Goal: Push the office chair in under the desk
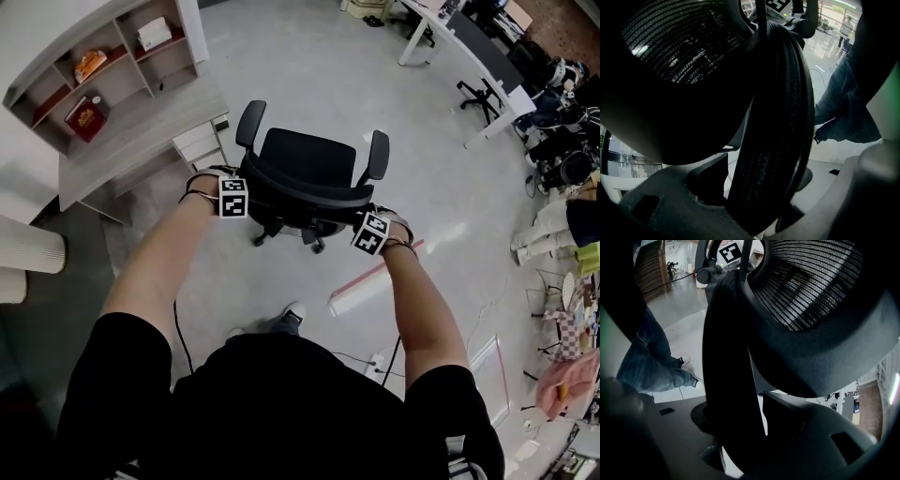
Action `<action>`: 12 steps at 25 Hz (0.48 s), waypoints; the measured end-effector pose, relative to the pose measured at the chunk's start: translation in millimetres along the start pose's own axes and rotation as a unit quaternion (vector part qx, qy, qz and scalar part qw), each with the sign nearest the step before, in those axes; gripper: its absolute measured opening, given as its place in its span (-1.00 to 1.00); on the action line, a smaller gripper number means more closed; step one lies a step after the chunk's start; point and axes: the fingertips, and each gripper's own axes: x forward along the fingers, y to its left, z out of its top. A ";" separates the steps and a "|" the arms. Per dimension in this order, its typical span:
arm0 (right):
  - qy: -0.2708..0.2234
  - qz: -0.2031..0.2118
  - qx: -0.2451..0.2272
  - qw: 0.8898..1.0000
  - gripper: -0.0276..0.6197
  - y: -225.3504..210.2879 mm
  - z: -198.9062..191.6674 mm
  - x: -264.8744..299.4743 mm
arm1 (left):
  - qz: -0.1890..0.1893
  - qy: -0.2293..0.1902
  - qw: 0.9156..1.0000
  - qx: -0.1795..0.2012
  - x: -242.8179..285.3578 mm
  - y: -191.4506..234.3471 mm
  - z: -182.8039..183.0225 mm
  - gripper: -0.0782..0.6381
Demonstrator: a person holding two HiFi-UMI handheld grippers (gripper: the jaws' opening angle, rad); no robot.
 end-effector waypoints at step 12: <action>0.010 0.008 -0.004 1.000 -0.28 62.1 15.7 -19.1 | 0.008 -0.016 1.000 0.008 -18.1 -57.5 -21.1 0.05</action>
